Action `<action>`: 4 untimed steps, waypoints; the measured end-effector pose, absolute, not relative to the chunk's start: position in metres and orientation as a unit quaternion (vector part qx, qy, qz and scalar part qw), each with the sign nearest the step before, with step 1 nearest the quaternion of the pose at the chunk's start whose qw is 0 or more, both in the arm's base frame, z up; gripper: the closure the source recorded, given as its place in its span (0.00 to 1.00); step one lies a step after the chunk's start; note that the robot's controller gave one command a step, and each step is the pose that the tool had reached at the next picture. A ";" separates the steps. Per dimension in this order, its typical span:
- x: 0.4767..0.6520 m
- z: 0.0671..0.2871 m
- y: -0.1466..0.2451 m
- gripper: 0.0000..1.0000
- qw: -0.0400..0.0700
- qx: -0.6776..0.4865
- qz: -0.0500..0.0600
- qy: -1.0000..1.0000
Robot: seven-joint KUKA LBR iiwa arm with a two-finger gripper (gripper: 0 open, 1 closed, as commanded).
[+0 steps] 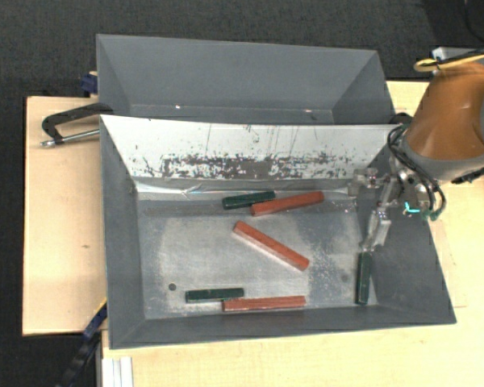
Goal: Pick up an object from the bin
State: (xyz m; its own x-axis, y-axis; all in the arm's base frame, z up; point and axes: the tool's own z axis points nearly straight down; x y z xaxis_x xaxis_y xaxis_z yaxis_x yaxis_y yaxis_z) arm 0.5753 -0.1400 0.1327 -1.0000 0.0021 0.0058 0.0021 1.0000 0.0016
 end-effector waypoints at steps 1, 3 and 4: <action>0.577 0.137 -0.140 0.00 -0.001 0.000 0.000 -1.000; 0.585 0.080 -0.055 0.00 -0.003 0.000 -0.001 -1.000; 0.507 0.071 -0.055 1.00 0.000 -0.058 0.000 -0.998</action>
Offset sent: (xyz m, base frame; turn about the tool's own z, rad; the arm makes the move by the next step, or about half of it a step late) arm -0.0192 0.0850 -0.0489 -0.0504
